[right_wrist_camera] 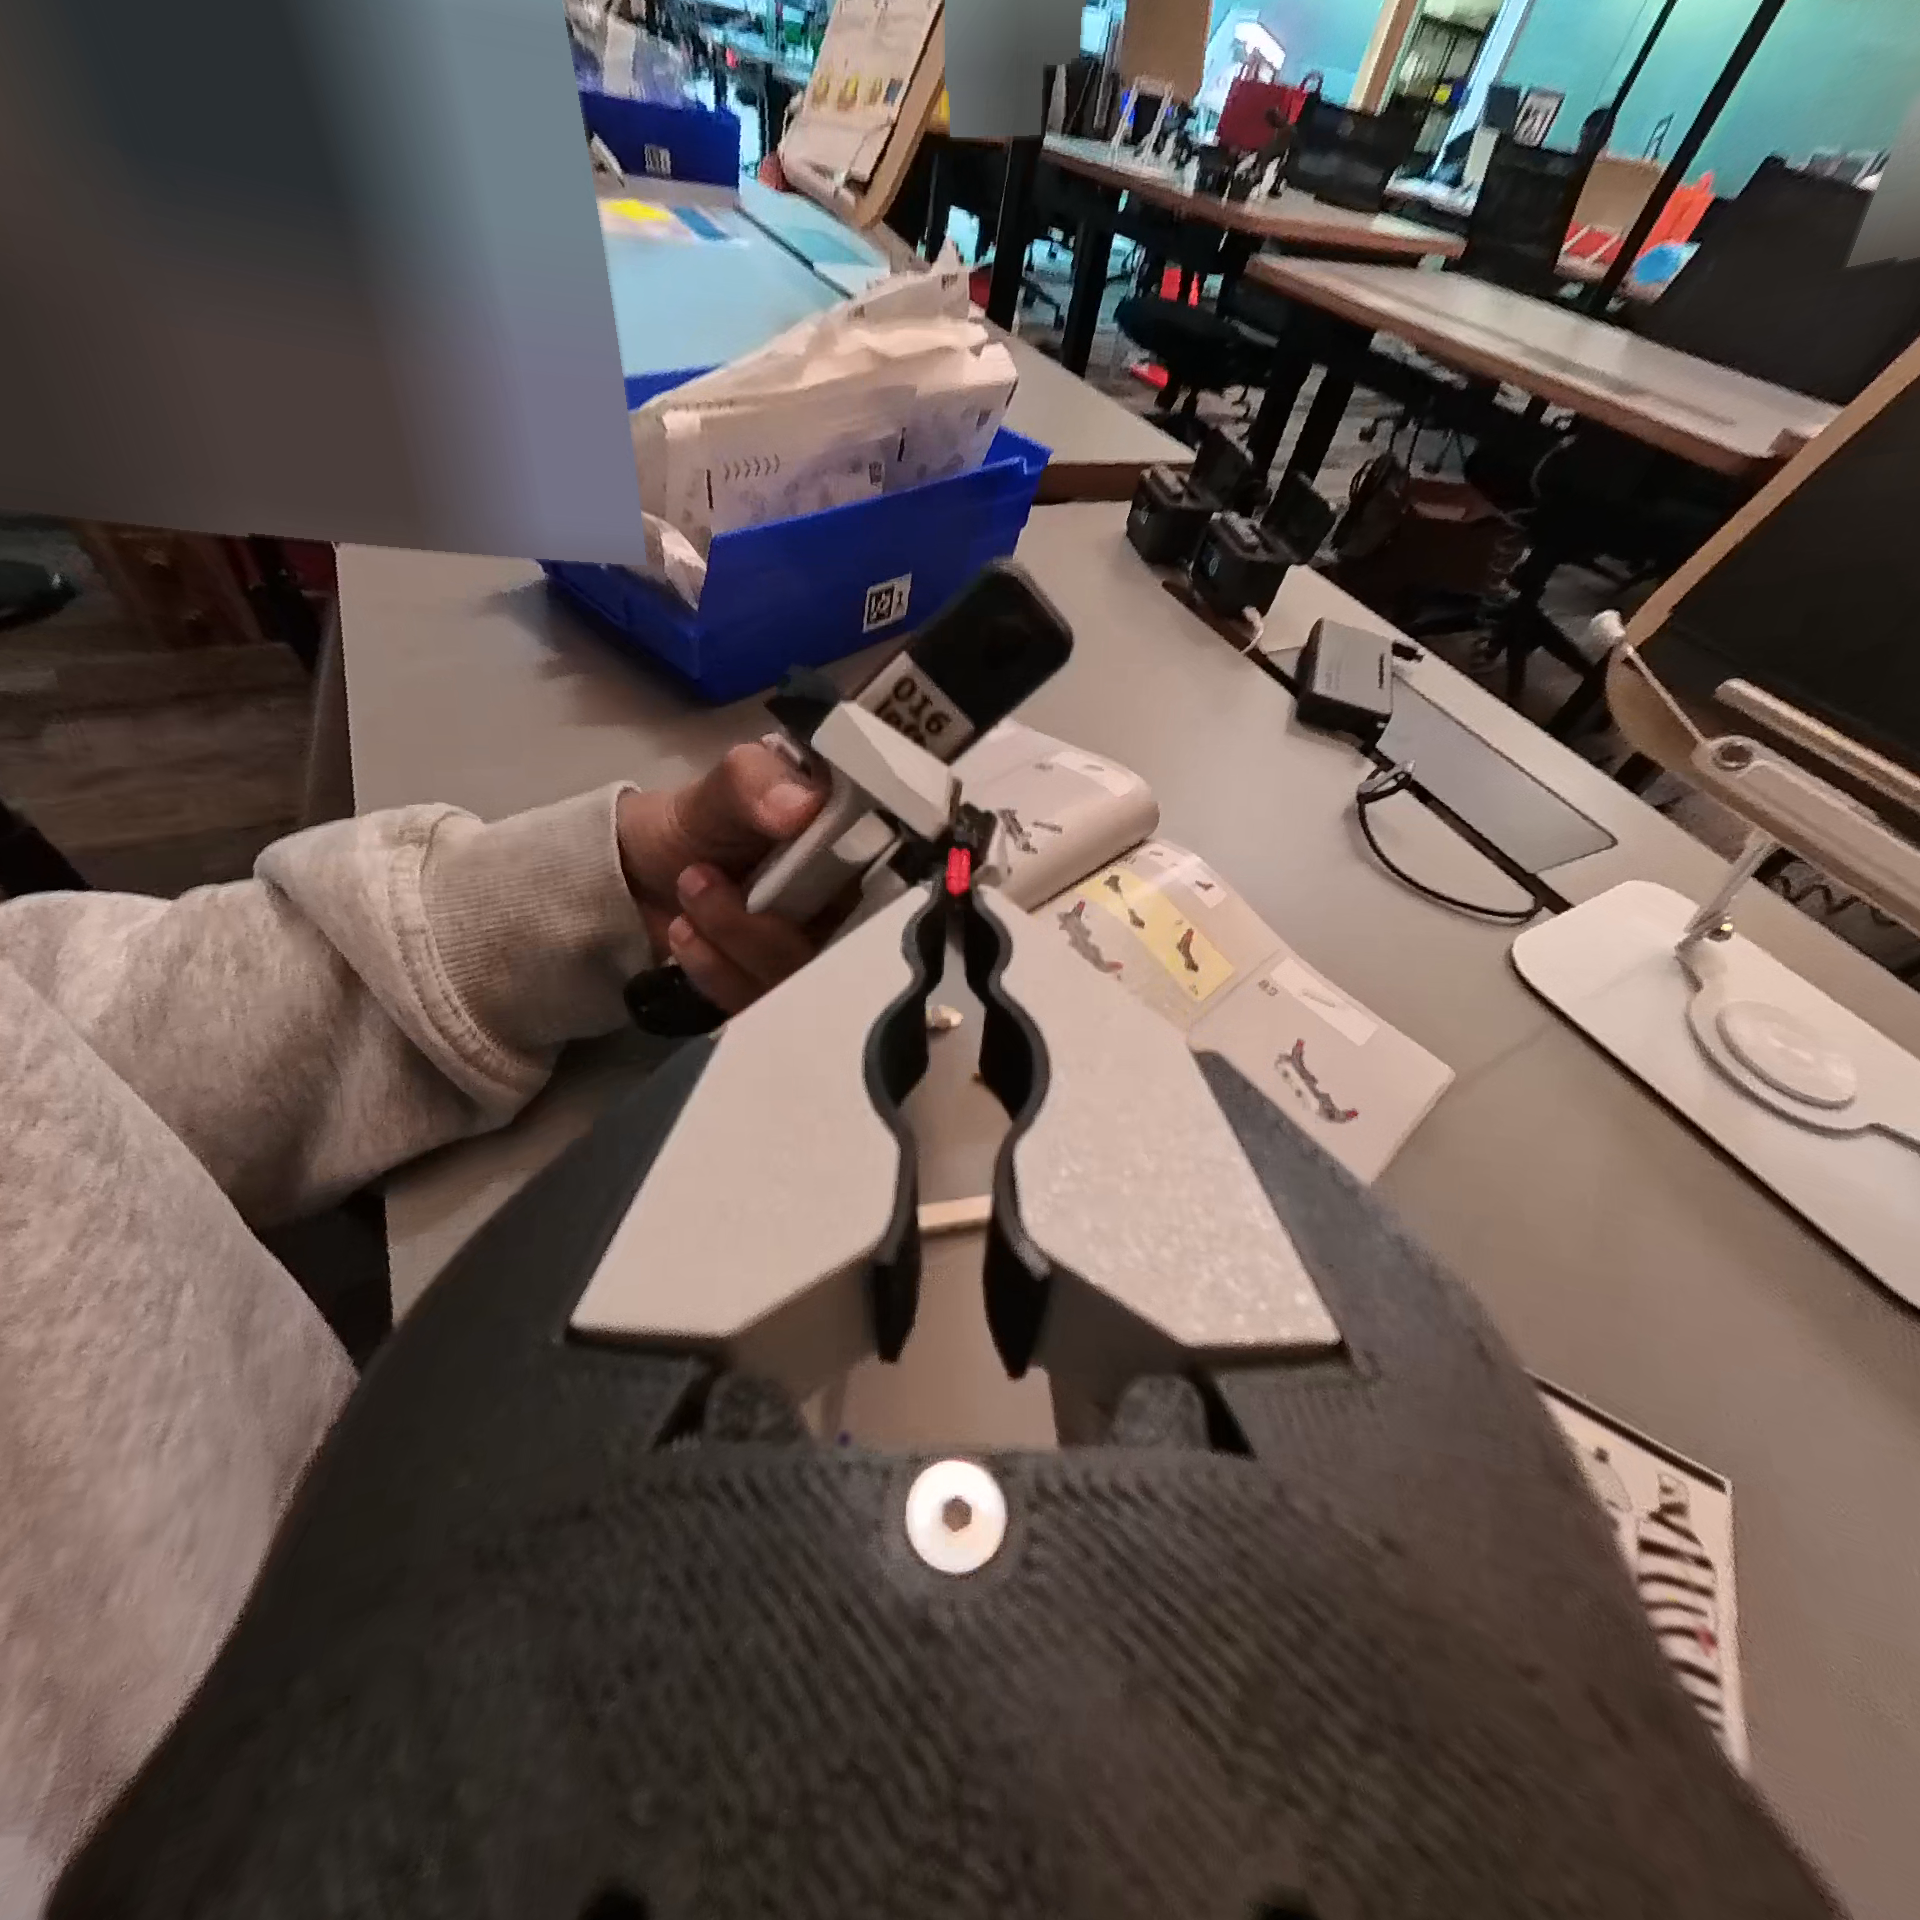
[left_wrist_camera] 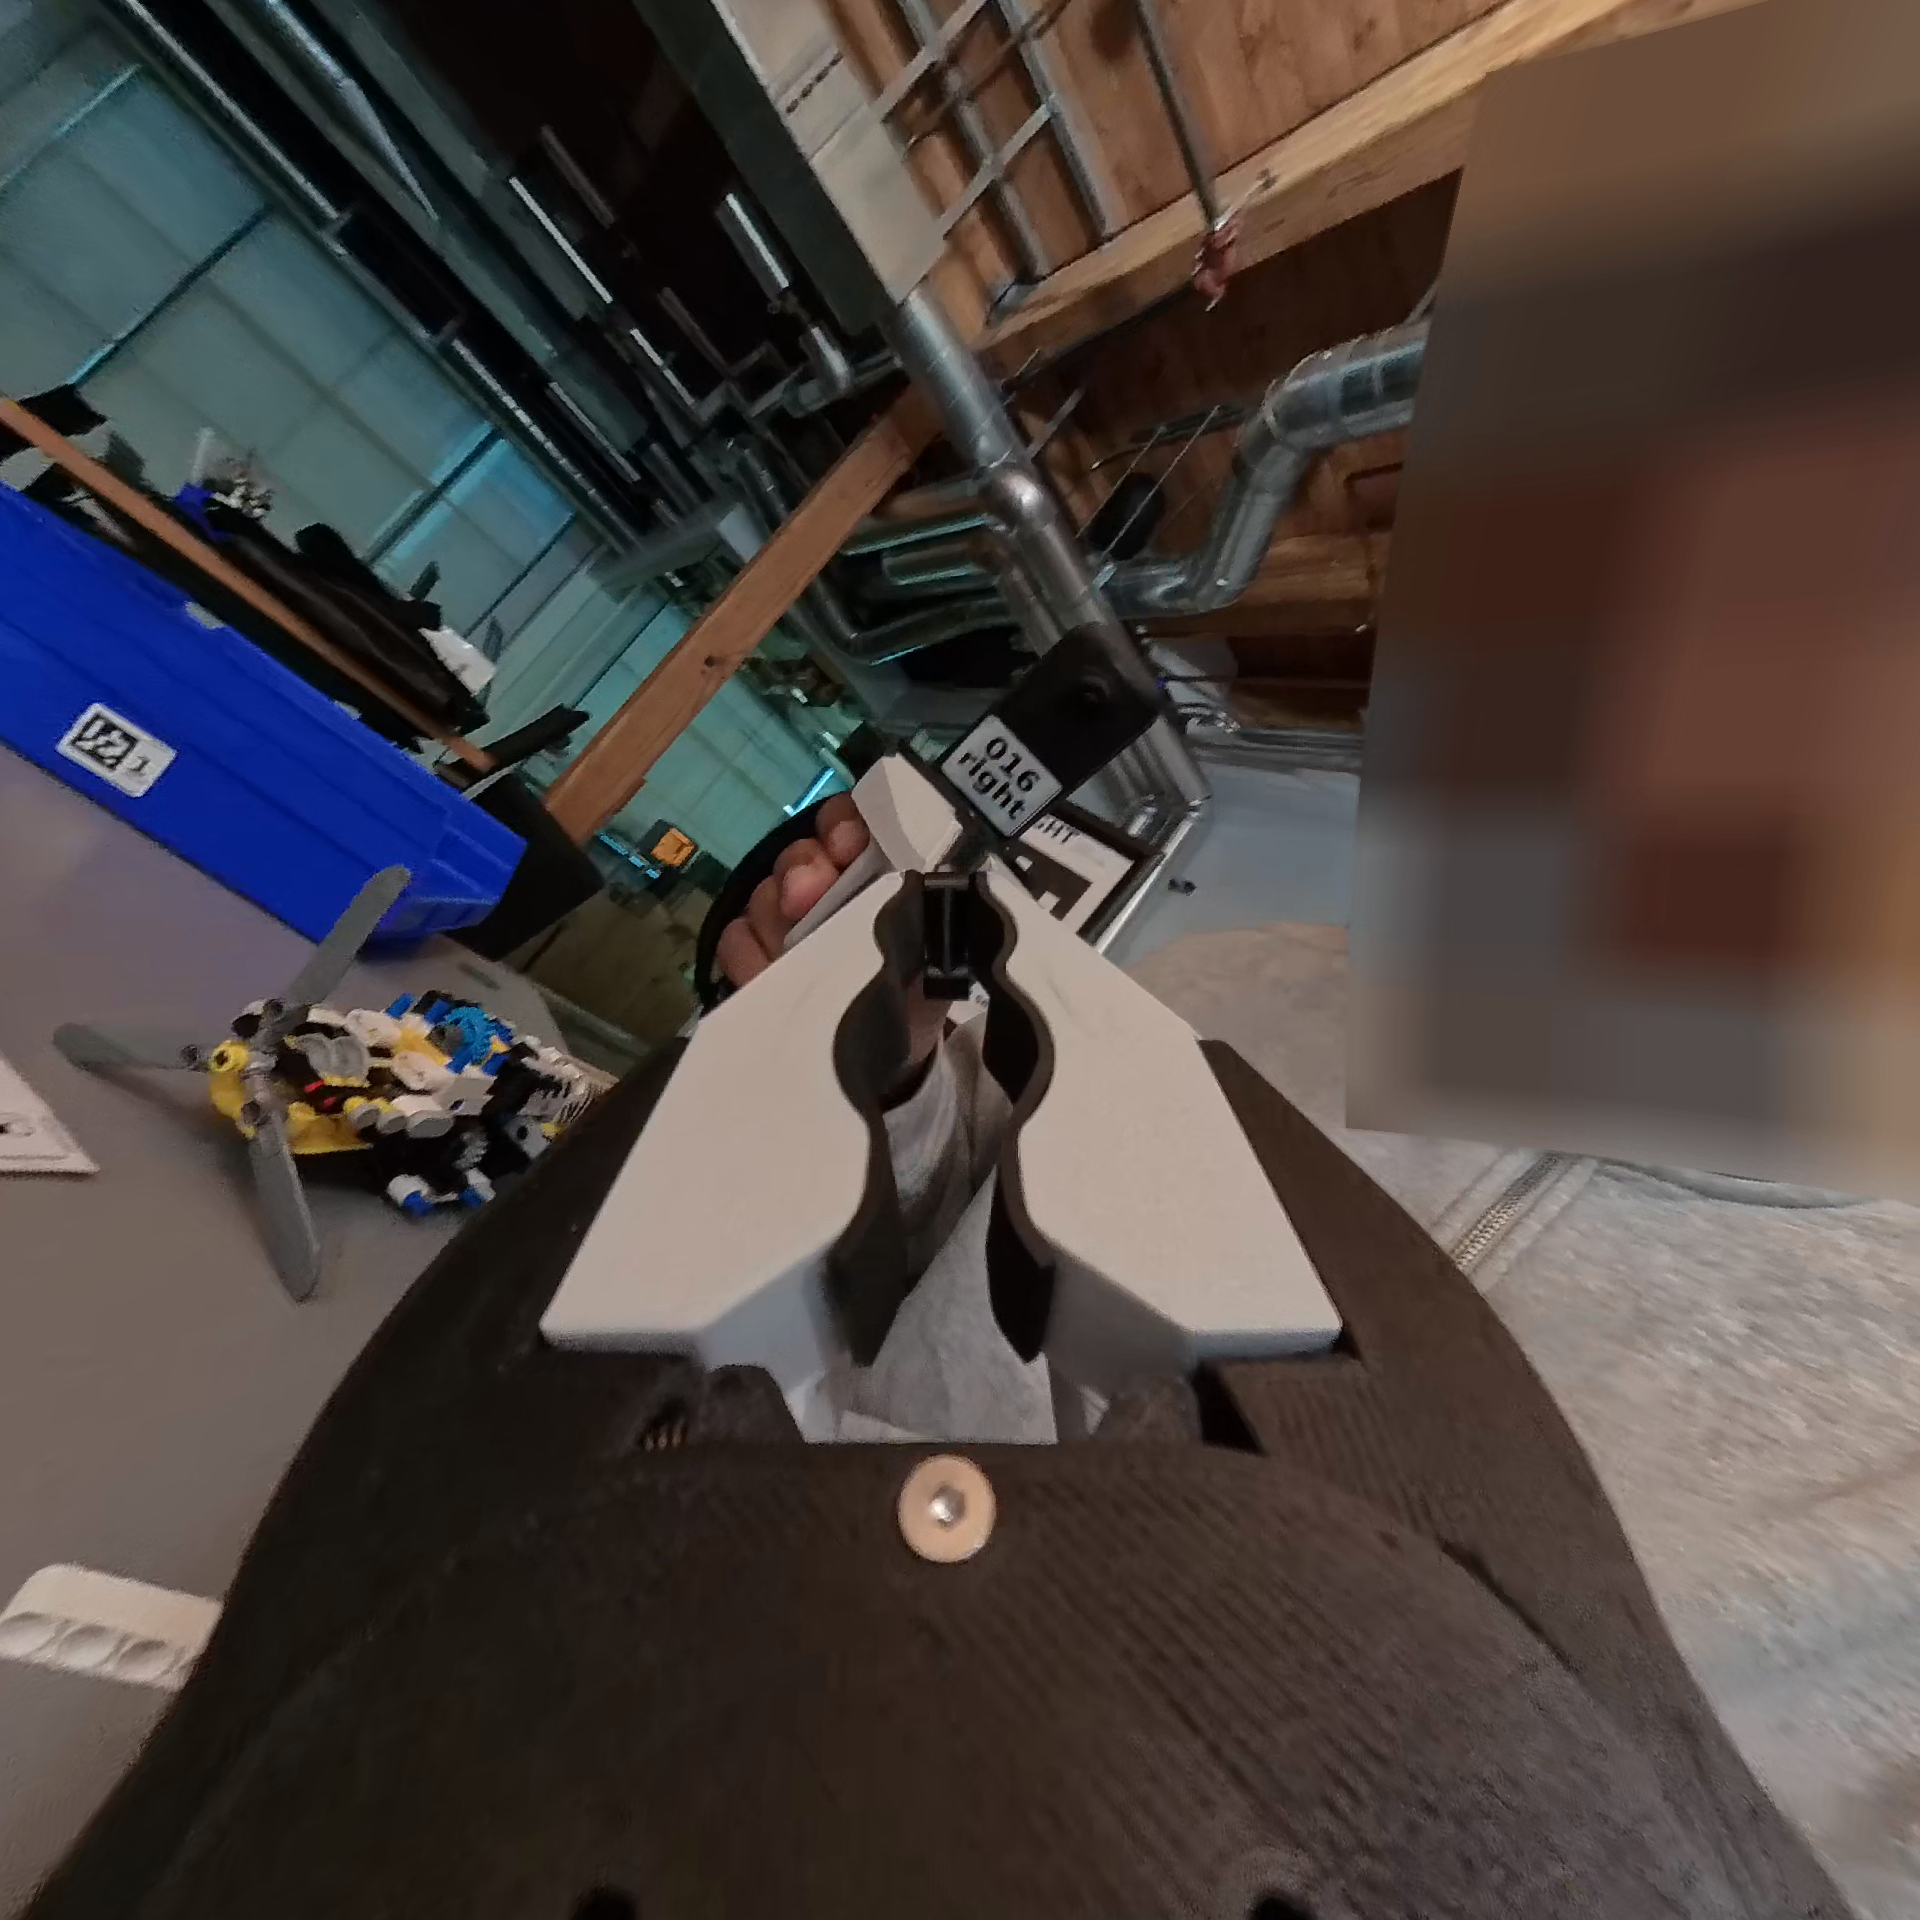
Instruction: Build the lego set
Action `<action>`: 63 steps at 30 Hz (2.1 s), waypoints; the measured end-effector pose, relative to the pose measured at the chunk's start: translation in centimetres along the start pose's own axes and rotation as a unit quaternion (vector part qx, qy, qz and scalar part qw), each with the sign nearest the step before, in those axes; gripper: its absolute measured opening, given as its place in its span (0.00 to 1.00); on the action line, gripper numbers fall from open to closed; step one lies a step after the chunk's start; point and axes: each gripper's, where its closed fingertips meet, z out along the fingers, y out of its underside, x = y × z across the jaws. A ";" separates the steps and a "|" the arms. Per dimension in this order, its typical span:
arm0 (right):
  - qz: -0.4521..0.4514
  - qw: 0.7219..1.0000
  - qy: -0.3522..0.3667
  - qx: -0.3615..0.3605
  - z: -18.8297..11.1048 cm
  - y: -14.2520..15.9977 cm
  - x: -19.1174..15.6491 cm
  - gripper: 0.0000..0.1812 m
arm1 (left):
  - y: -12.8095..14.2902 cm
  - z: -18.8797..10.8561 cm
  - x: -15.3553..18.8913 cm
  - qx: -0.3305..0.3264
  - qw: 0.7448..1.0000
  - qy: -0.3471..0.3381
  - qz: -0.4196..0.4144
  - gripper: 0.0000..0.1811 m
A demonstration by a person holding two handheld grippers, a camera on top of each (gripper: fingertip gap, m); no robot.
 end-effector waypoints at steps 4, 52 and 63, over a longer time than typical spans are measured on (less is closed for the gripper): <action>-0.008 0.999 -0.007 -0.036 -0.2 0.8 0.1 0.00 | 0.5 0.1 -0.6 -0.017 1.000 -0.022 0.002 0.03; 0.019 0.993 -0.072 -0.089 -0.8 3.2 -0.9 0.00 | 3.3 0.5 -2.1 -0.102 0.993 -0.065 -0.004 0.03; 0.003 0.993 -0.062 -0.098 -0.7 3.4 -0.9 0.00 | 3.5 0.3 -2.2 -0.102 0.992 -0.067 -0.010 0.03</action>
